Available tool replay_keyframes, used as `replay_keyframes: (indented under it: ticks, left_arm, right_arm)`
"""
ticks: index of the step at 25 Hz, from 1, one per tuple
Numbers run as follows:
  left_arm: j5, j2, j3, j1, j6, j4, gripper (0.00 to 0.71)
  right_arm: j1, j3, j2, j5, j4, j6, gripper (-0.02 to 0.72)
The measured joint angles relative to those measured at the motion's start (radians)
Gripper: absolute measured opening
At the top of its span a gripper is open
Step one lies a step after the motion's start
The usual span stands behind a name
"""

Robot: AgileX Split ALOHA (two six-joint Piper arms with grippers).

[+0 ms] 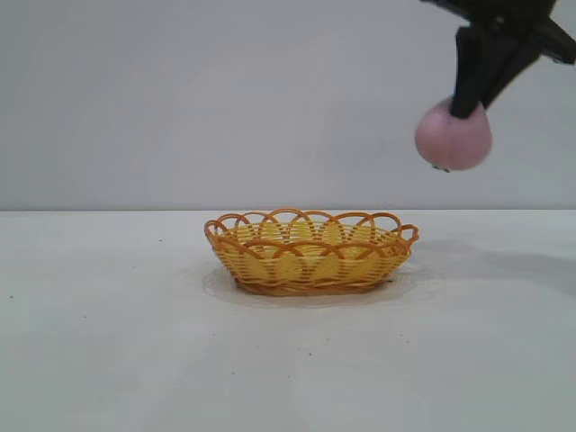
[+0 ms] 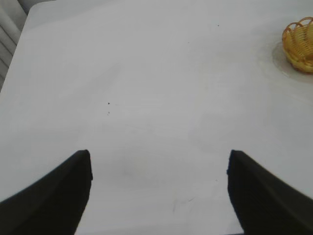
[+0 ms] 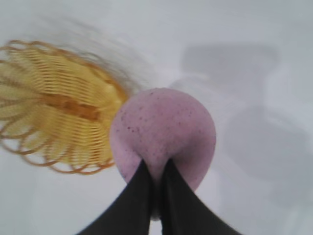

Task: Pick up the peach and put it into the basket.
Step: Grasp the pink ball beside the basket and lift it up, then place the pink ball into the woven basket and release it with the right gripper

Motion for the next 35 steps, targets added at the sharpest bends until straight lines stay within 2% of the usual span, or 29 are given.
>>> replay_keyframes:
  ticks: [3,12,20,21,25,27,29,30,31,33,34,35]
  left_arm:
    - [0.000,0.000,0.000,0.000,0.000,0.000,0.534]
    - [0.000,0.000,0.000,0.000,0.000,0.000,0.534]
    - [0.000,0.000,0.000,0.000,0.000,0.000,0.534]
    - [0.000,0.000,0.000,0.000,0.000,0.000,0.534]
    - [0.000,0.000,0.000,0.000,0.000,0.000,0.534]
    - [0.000,0.000,0.000,0.000,0.000,0.000,0.534]
    - [0.000,0.000,0.000,0.000,0.000,0.000,0.534]
    - [0.000,0.000,0.000,0.000,0.000,0.000,0.534]
    - [0.000,0.000,0.000,0.000,0.000,0.000,0.534]
    - [0.000,0.000,0.000,0.000,0.000,0.000,0.534]
    - [0.000,0.000,0.000,0.000,0.000,0.000,0.534]
    - [0.000,0.000,0.000,0.000,0.000,0.000,0.534]
  right_arm:
    - [0.064,0.000,0.000,-0.002,0.007,-0.024,0.000]
    - [0.236,-0.001,0.110,-0.134,0.020,-0.043,0.000]
    - [0.260,-0.001,0.188,-0.219,0.026,-0.047,0.000]
    - [0.260,-0.001,0.189,-0.221,0.026,-0.047,0.057]
    - [0.260,-0.001,0.194,-0.220,0.026,-0.036,0.057]
    - [0.260,-0.001,0.196,-0.216,0.024,-0.025,0.119]
    - [0.260,-0.001,0.202,-0.210,0.022,-0.025,0.113]
    - [0.260,-0.001,0.202,-0.206,0.022,-0.023,0.174]
    - [0.260,-0.001,0.202,-0.201,0.022,-0.023,0.174]
    - [0.260,-0.001,0.202,-0.192,0.015,-0.023,0.241]
    - [0.260,-0.001,0.202,-0.191,0.008,-0.021,0.234]
    - [0.260,-0.001,0.202,-0.190,0.002,-0.021,0.279]
